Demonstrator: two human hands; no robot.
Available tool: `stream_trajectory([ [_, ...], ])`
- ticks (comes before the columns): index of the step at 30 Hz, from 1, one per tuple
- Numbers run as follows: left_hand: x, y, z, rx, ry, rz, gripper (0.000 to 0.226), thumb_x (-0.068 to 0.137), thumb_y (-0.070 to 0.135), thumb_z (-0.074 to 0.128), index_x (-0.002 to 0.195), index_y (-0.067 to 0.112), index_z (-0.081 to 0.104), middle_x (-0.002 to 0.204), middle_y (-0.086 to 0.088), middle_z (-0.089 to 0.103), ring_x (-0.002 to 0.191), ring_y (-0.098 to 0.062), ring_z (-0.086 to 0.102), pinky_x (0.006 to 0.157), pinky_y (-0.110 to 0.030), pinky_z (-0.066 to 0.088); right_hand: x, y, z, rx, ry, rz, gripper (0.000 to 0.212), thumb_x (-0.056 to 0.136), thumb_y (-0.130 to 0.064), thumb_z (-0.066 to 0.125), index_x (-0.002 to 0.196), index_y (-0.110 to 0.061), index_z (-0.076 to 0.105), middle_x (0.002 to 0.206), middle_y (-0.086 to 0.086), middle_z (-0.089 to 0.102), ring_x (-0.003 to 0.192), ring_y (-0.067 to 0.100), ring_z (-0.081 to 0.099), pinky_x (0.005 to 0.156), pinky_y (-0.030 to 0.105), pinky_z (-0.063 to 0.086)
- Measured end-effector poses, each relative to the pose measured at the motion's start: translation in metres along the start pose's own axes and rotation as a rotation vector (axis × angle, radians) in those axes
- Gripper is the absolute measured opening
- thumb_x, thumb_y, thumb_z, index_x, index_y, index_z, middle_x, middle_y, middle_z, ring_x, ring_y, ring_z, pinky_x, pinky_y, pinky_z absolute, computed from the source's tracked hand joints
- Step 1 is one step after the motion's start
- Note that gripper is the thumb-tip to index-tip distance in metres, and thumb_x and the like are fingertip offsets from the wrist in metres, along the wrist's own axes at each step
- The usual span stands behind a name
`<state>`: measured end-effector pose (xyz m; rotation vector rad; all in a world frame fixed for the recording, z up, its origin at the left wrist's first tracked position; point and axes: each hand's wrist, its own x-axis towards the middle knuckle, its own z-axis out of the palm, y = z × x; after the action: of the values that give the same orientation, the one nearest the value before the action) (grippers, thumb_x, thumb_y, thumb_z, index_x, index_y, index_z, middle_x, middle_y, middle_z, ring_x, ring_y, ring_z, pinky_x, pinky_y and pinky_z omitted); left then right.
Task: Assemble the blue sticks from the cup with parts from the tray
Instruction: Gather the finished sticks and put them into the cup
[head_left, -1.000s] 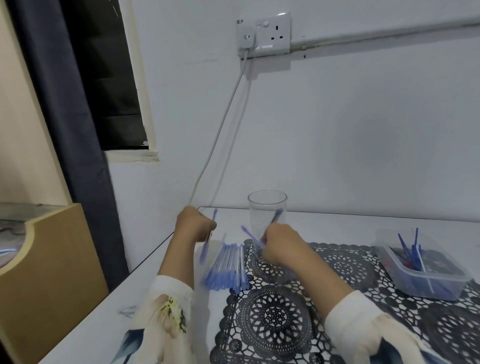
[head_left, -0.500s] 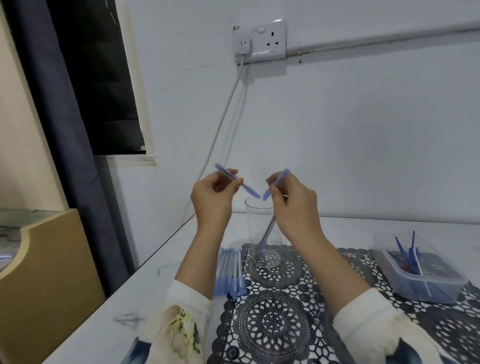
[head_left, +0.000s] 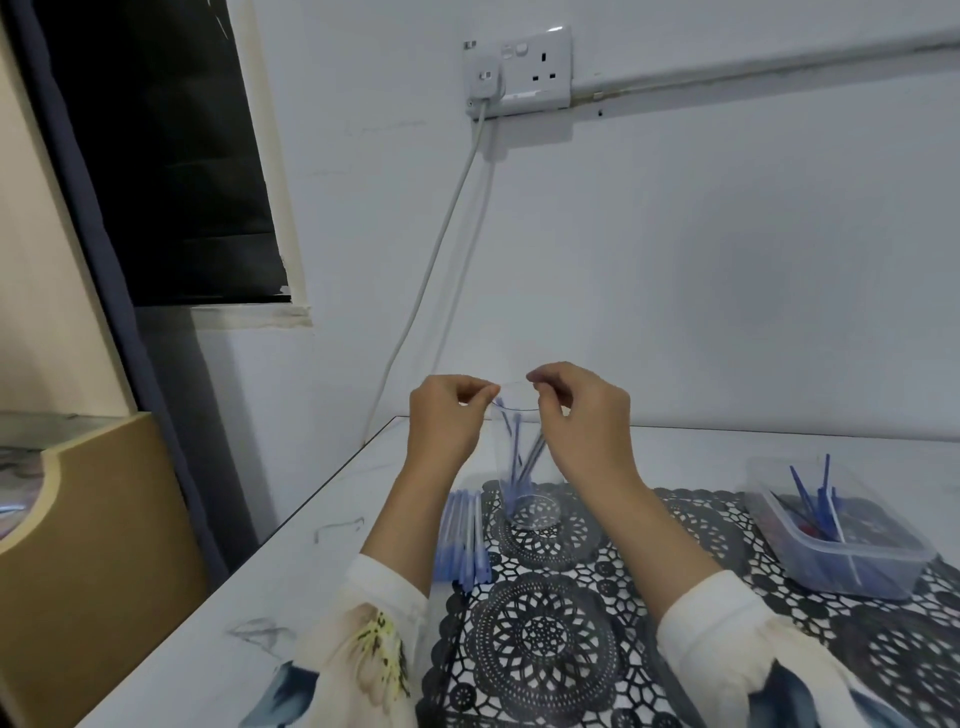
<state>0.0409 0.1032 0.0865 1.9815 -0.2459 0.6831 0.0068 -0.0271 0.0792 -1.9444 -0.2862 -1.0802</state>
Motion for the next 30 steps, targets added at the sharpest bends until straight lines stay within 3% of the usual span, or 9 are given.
stream_trajectory([
  [3,0.007,-0.013,-0.011,0.08,0.044,-0.113,0.011,0.084,0.018,0.066,0.084,0.01,0.073,0.076,0.001,0.066,0.071,-0.011,0.059,0.064,-0.019,0.042,-0.007,-0.009,0.005,0.089,0.059,-0.068,0.022,0.084,0.003,0.054,0.09,-0.012,0.069,0.083,-0.003,0.066,0.073,0.006,0.057,0.068,0.013,0.045],
  [6,0.016,-0.042,-0.02,0.269,-0.069,-0.322,0.008,0.078,0.013,0.066,0.076,0.007,0.07,0.074,-0.007,0.067,0.07,-0.021,0.063,0.064,-0.027,0.051,-0.015,-0.013,0.013,0.099,0.0,-0.068,0.023,0.083,0.003,0.055,0.087,-0.013,0.07,0.076,-0.006,0.064,0.067,0.007,0.056,0.064,0.015,0.044],
  [10,0.01,-0.069,-0.023,0.486,-0.328,-0.57,0.021,0.076,0.015,0.073,0.089,0.0,0.066,0.076,-0.013,0.07,0.071,-0.024,0.069,0.071,-0.036,0.058,-0.032,-0.007,0.026,-0.038,-0.411,0.105,0.023,0.09,-0.006,0.049,0.097,-0.013,0.07,0.067,-0.004,0.063,0.049,0.007,0.052,0.057,0.02,0.046],
  [14,-0.001,-0.081,-0.02,0.521,-0.408,-0.684,0.028,0.075,0.012,0.075,0.095,-0.001,0.061,0.074,-0.014,0.068,0.063,-0.024,0.066,0.069,-0.036,0.059,-0.049,0.002,0.039,-0.22,-0.675,0.133,0.027,0.089,-0.009,0.047,0.102,-0.01,0.071,0.099,0.006,0.07,0.075,0.011,0.059,0.08,0.022,0.048],
  [16,-0.002,-0.083,-0.019,0.515,-0.418,-0.698,0.028,0.073,0.01,0.076,0.094,0.0,0.062,0.074,-0.014,0.069,0.066,-0.023,0.068,0.07,-0.036,0.059,-0.056,0.006,0.045,-0.279,-0.754,0.137,0.025,0.087,-0.01,0.047,0.085,-0.005,0.072,0.088,0.009,0.069,0.075,0.018,0.062,0.081,0.029,0.051],
  [19,-0.003,-0.084,-0.019,0.532,-0.425,-0.698,0.024,0.073,0.009,0.075,0.091,0.0,0.063,0.074,-0.014,0.07,0.07,-0.022,0.07,0.071,-0.035,0.058,-0.062,0.011,0.047,-0.382,-0.832,0.169,0.03,0.085,-0.012,0.047,0.056,-0.006,0.051,0.059,0.006,0.046,0.051,0.016,0.045,0.065,0.033,0.051],
  [25,-0.004,-0.086,-0.015,0.596,-0.414,-0.652,0.024,0.071,0.006,0.069,0.093,0.002,0.061,0.069,-0.011,0.068,0.058,-0.022,0.065,0.067,-0.032,0.058,-0.065,0.005,0.044,-0.497,-0.843,0.158,0.024,0.088,-0.003,0.045,0.065,-0.007,0.044,0.074,0.01,0.052,0.079,0.028,0.06,0.064,0.028,0.043],
  [27,-0.004,-0.086,-0.015,0.604,-0.421,-0.647,0.026,0.069,0.007,0.072,0.093,0.003,0.061,0.069,-0.01,0.068,0.06,-0.022,0.065,0.069,-0.032,0.058,-0.066,0.002,0.042,-0.567,-0.851,0.142,0.012,0.089,0.001,0.044,0.082,-0.002,0.055,0.097,0.015,0.06,0.094,0.03,0.061,0.072,0.031,0.046],
  [30,-0.004,-0.087,-0.016,0.627,-0.442,-0.641,0.03,0.066,0.007,0.076,0.091,0.004,0.061,0.07,-0.009,0.068,0.064,-0.021,0.067,0.069,-0.032,0.058,-0.064,0.002,0.038,-0.658,-0.844,0.147,0.021,0.09,0.003,0.045,0.108,0.0,0.055,0.112,0.017,0.059,0.101,0.031,0.06,0.078,0.034,0.048],
])
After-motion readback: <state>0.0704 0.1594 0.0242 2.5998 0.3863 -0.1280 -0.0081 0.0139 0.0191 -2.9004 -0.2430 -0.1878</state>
